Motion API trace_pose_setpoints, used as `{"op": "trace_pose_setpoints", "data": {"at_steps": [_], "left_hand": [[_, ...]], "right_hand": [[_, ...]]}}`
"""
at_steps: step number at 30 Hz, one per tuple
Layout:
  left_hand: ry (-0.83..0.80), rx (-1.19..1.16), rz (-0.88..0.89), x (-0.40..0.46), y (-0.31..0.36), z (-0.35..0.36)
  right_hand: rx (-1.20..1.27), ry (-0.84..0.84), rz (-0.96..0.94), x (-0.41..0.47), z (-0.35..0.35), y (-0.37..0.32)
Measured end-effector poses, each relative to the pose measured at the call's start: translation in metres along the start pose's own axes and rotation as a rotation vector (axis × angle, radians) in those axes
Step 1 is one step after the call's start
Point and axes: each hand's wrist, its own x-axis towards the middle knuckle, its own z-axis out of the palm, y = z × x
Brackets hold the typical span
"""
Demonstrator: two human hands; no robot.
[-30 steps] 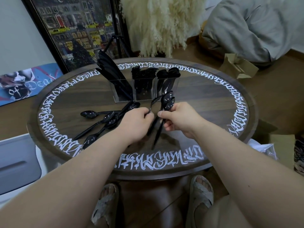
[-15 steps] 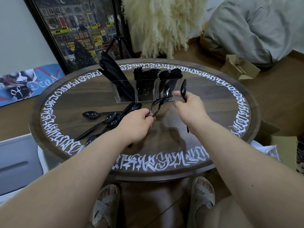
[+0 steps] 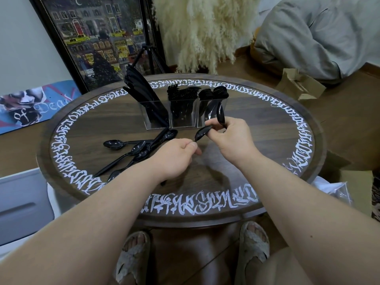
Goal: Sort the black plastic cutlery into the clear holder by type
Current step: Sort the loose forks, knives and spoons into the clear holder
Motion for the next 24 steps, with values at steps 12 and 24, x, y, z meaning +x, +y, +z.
{"op": "trace_pose_setpoints", "data": {"at_steps": [12,24], "left_hand": [[0.145,0.238,0.081,0.001,-0.005,-0.008],[0.219,0.145,0.012,0.007,-0.014,-0.009]], "right_hand": [[0.042,-0.017,0.070,0.001,-0.006,-0.004],[0.114,-0.011,0.142,0.004,-0.009,-0.004]]}}
